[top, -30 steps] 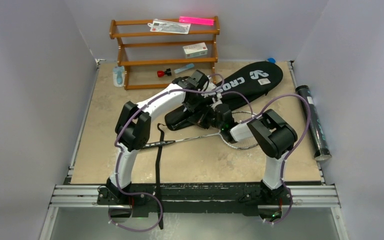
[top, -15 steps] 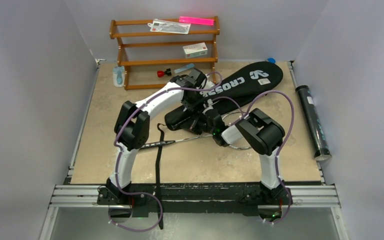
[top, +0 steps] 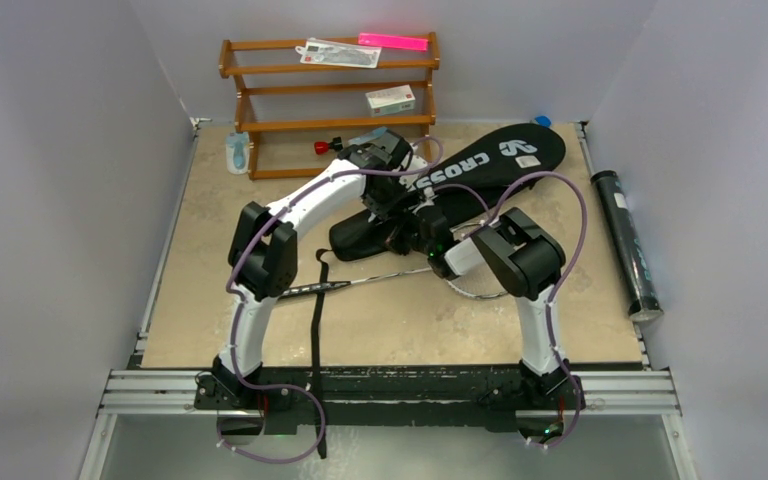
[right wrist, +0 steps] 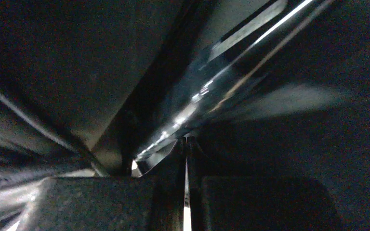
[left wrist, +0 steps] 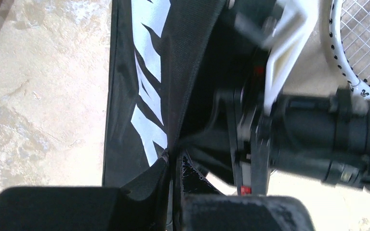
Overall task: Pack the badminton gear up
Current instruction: Place the racket in the racket bag, then pick up the racket from the center of the board.
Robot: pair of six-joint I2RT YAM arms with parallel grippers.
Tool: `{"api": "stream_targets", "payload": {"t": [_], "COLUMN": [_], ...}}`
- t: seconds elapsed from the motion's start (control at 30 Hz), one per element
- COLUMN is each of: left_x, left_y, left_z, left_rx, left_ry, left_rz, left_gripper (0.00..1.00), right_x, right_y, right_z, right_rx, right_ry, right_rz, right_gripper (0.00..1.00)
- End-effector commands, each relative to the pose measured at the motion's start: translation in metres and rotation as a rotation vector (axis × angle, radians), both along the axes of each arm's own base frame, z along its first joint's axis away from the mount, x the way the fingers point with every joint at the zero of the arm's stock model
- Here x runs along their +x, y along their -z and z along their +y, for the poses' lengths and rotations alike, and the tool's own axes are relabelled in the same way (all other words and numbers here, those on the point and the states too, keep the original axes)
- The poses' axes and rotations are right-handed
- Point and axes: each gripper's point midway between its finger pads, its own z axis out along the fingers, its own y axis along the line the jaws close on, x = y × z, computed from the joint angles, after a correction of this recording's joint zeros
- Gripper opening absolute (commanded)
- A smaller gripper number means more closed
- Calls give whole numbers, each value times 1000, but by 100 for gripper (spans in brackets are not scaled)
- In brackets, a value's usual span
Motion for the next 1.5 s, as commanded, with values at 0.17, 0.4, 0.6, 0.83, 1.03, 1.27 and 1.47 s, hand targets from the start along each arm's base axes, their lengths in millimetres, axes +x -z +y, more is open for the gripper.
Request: {"api": "stream_targets", "payload": {"t": [0.17,0.4,0.6,0.83,1.03,1.27,1.47], "left_x": [-16,-10,4,15,22,27,28], "left_y": [1,0,3,3,-4,-16,-21], "left_z": [-18,-13,-8,2,11,18,19], "left_rx": [-95,-117,-189,-178,-161,-147,-158], "left_ry": [22,-2,-50,-73,-95,-106,-107], "left_rz": [128,140,184,158,110,53,45], "left_gripper": [0,0,0,0,0,0,0], "right_x": [69,65,39,-22,-71,-131,-141], "right_y": [-22,-35,-62,-60,-67,-60,-44], "right_z": [-35,-42,-62,-91,-115,-149,-147], "right_rx": [-24,-22,-53,-234,-344,-668,-627], "right_ry": [134,135,153,253,452,765,877], "right_rz": [-116,-143,-172,-49,112,376,461], "right_gripper": [0,0,8,18,27,82,67]}}
